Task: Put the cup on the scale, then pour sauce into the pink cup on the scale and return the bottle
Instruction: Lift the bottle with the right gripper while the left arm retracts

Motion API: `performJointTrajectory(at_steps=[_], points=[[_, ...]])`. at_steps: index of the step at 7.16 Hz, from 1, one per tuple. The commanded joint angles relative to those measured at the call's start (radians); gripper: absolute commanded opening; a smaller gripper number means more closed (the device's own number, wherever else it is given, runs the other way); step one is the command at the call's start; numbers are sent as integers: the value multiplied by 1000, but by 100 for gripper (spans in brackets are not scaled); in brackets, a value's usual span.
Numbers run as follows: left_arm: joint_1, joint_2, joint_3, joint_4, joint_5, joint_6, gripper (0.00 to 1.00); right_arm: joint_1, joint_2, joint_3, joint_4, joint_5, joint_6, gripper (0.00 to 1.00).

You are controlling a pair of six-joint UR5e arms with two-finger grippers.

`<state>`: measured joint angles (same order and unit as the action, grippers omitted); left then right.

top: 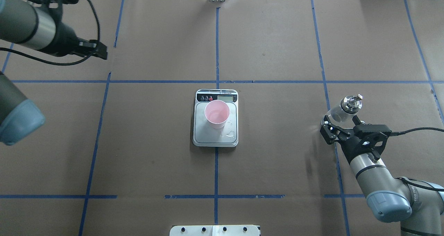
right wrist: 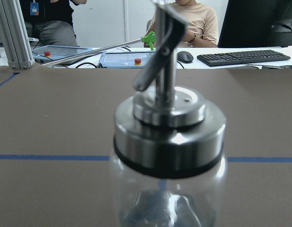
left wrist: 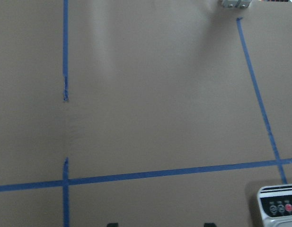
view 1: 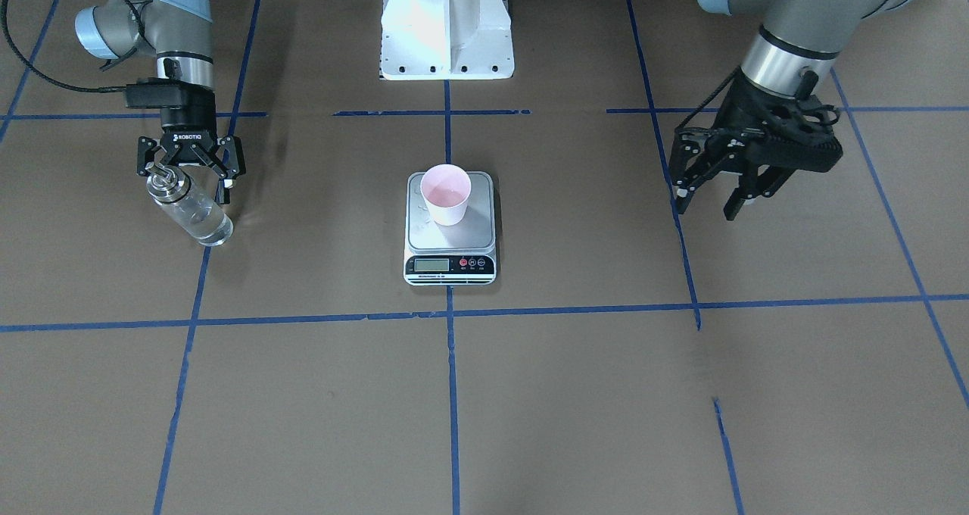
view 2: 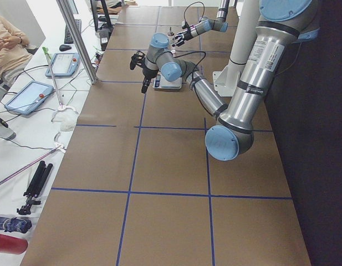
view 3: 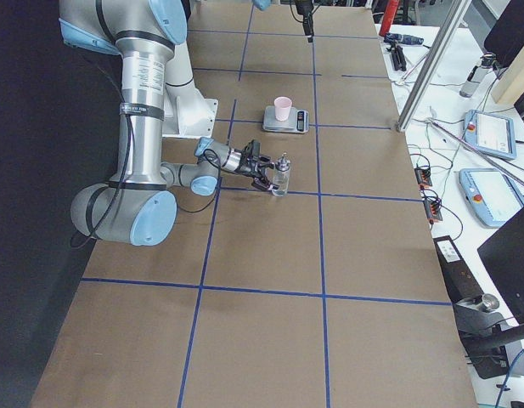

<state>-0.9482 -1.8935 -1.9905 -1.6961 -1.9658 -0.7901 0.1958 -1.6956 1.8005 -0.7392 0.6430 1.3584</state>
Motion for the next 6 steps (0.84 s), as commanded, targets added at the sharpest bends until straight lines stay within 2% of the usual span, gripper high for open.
performJointTrajectory(at_steps=[1,6], points=[[-70,112,-22,-4,-4,202,69,14,22,-35,1,3,-1,99],[-80,149,-51,-4,4,209,70,28,53,-70,4,1,1,96]])
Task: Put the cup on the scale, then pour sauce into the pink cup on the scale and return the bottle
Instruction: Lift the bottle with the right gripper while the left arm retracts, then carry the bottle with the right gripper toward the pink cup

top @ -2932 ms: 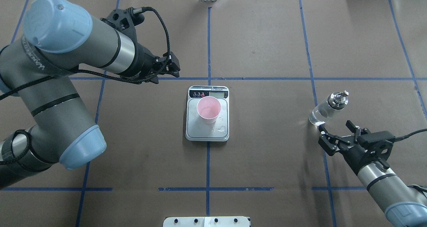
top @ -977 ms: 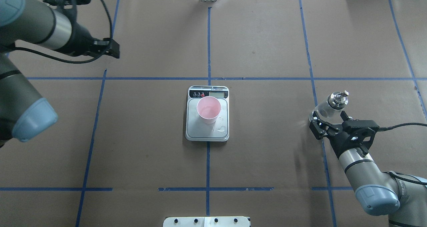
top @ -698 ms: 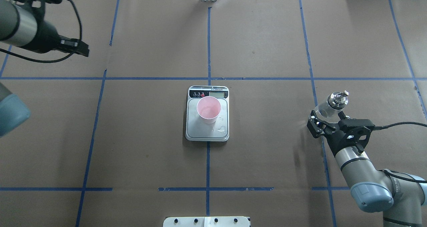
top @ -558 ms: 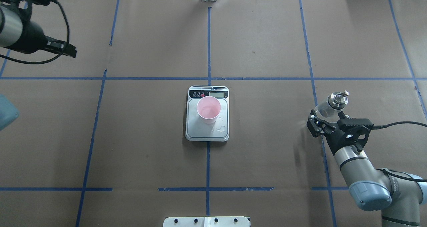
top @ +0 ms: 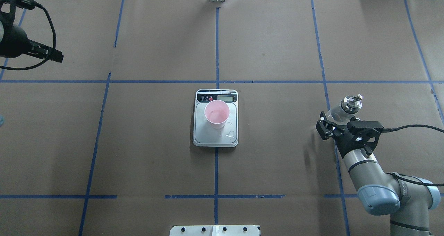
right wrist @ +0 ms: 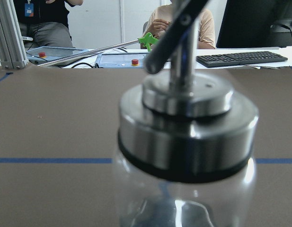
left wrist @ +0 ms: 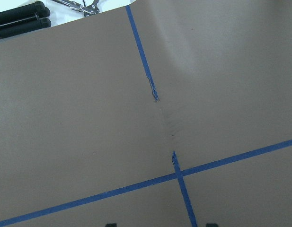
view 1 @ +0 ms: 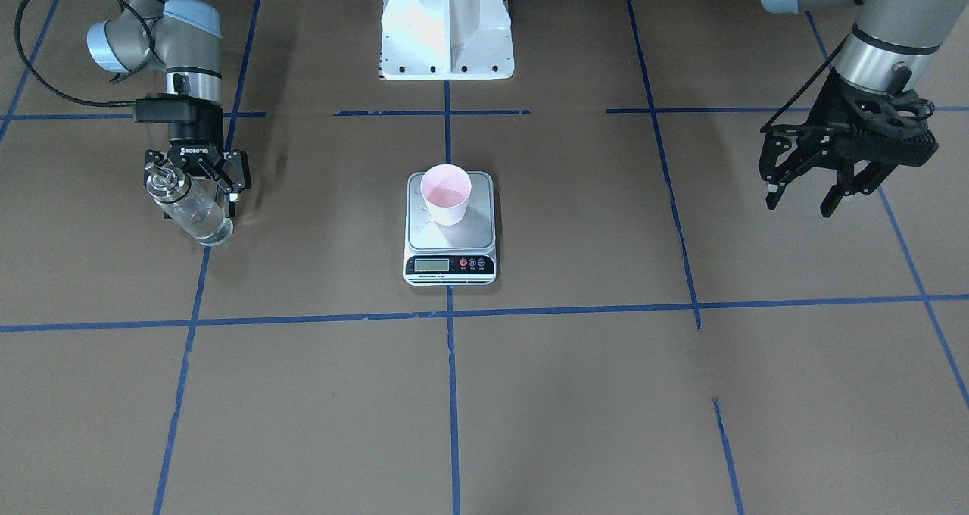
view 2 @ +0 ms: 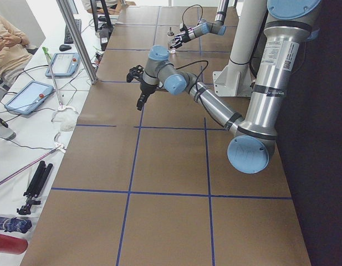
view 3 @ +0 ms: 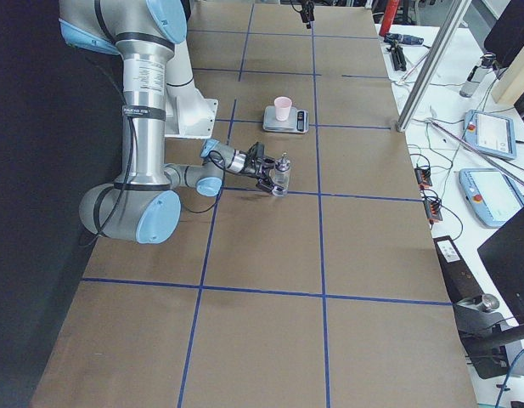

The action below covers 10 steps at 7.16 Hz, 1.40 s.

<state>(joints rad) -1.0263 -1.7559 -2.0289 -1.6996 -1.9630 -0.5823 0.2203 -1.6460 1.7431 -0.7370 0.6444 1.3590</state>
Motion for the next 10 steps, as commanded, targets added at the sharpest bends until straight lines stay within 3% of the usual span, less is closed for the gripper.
performJointTrajectory(at_steps=[1,2,3,5,7,9,10], points=[[-1,12,-19,2,1,1,70,5,3,-16,2,0,0,92],[-1,12,-20,2,1,1,70,4,5,-28,5,-2,2,83],[-1,12,-20,2,1,1,70,4,3,-28,7,-6,0,58],[-11,13,-21,3,1,1,70,5,3,-28,5,-11,-12,0],[-66,38,-24,5,-8,141,72,16,14,1,7,-9,-31,0],[-90,50,-14,3,-8,174,72,33,9,93,-10,-8,-211,0],[-90,52,-19,3,-8,173,71,34,18,101,-162,-6,-231,0]])
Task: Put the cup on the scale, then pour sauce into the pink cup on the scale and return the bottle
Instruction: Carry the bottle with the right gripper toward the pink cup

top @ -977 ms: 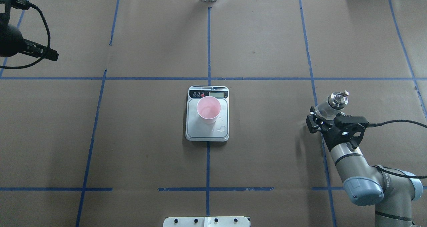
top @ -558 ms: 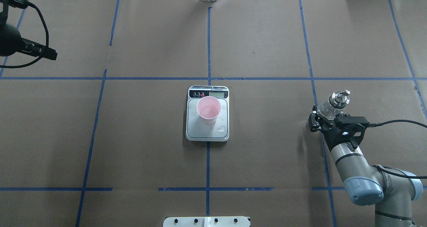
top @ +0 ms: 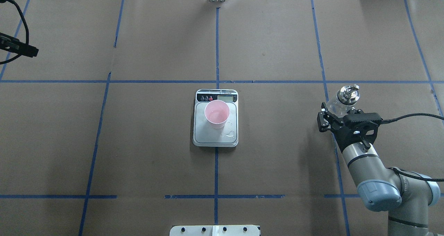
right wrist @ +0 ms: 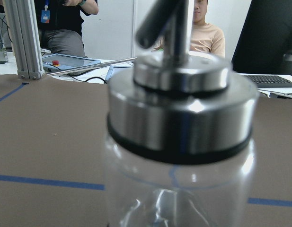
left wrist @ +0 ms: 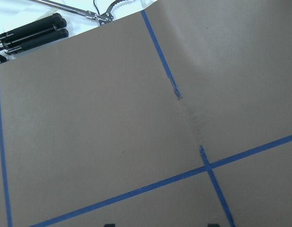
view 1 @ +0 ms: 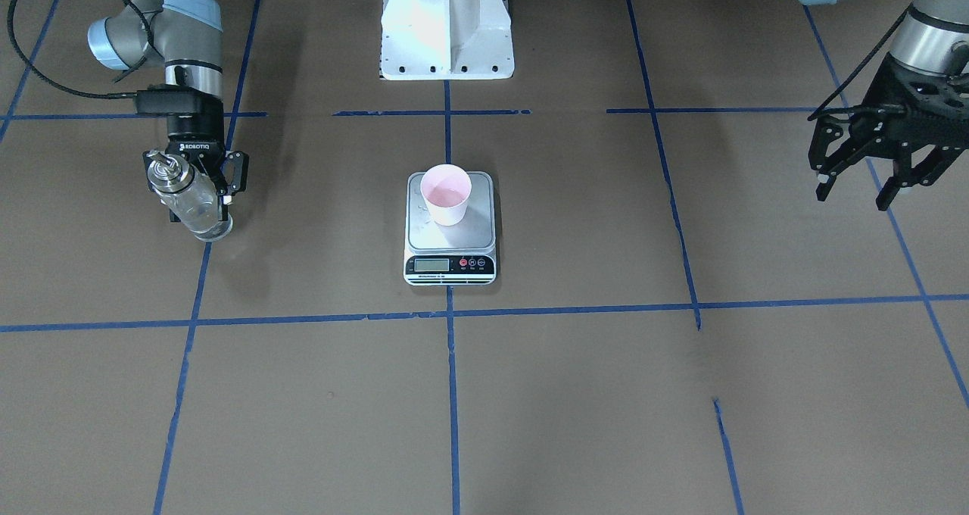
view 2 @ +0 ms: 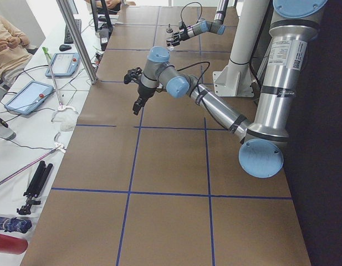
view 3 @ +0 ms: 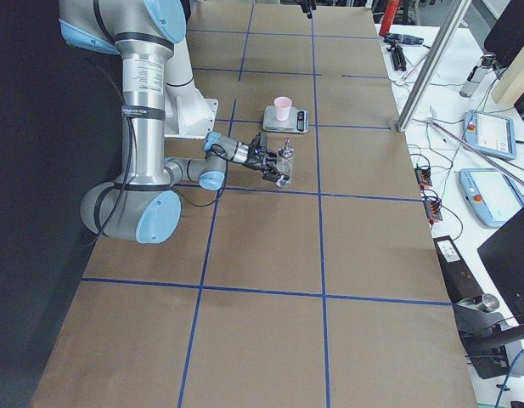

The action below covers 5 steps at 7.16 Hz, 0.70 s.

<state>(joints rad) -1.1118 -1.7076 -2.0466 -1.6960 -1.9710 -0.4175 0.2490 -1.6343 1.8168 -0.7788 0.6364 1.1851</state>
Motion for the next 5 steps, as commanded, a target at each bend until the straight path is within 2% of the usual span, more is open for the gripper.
performJointTrajectory(at_steps=[1,3,5], points=[[-5,3,-3,-1,0,3,71,9,83,67,-260,-4,-112,0],[-5,3,-3,-1,0,0,71,30,172,81,-361,-11,-117,0],[-3,2,0,1,0,-6,72,42,180,79,-381,-9,-117,0]])
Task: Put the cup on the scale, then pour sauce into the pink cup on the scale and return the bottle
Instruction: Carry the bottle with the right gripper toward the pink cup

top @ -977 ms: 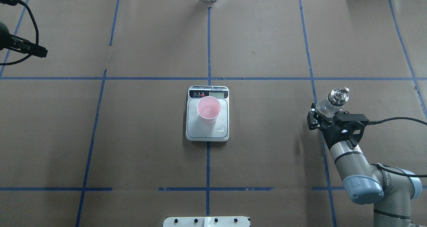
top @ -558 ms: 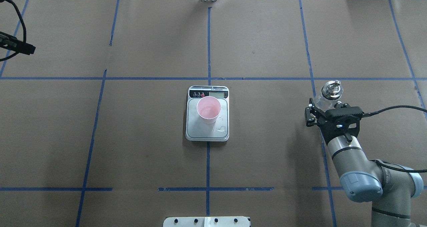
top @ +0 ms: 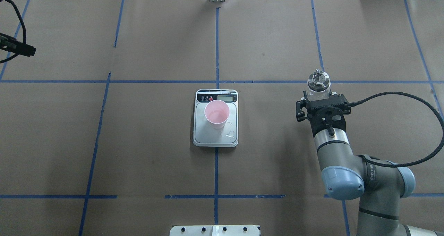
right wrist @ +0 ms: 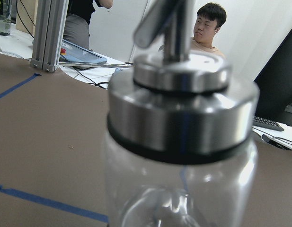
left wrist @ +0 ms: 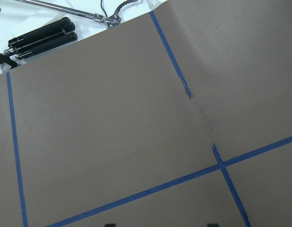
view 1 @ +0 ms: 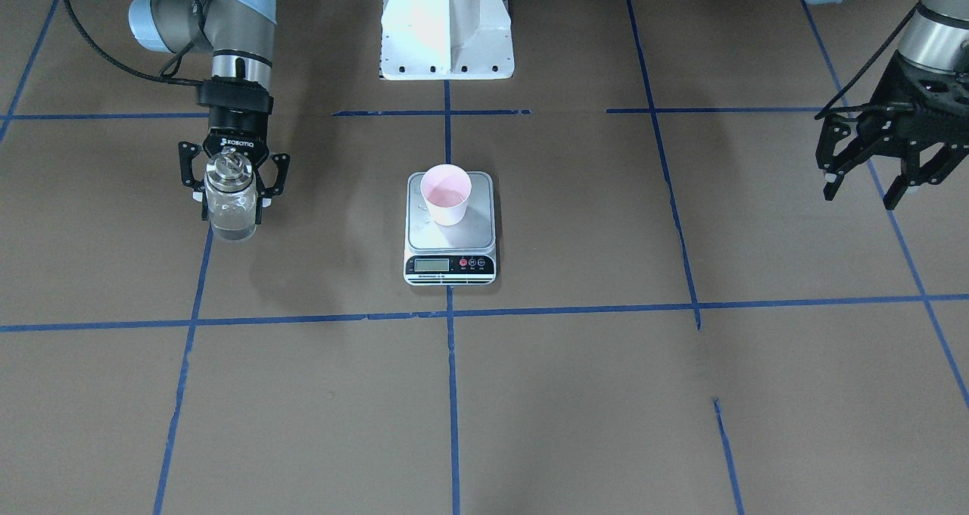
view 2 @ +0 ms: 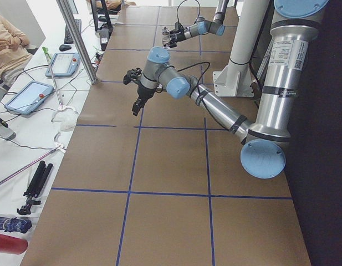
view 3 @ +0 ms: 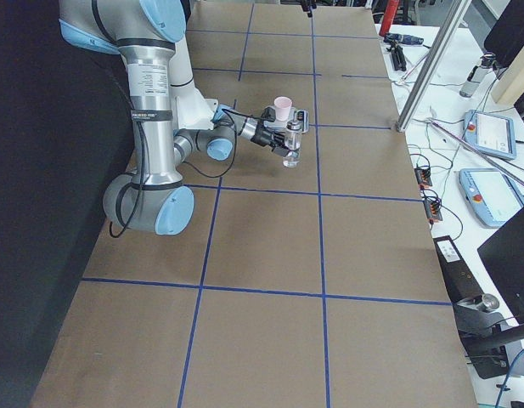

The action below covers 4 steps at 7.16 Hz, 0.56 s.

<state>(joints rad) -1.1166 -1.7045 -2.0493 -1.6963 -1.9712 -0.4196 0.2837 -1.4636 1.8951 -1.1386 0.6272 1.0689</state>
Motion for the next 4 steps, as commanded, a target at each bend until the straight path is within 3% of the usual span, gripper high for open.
performJointTrajectory(at_steps=[1,4], points=[[1,0,6,0,0,-2,72,9,38,4,-23,9,-1,0],[3,0,17,0,-2,-1,72,-7,121,-11,-56,6,-7,0]])
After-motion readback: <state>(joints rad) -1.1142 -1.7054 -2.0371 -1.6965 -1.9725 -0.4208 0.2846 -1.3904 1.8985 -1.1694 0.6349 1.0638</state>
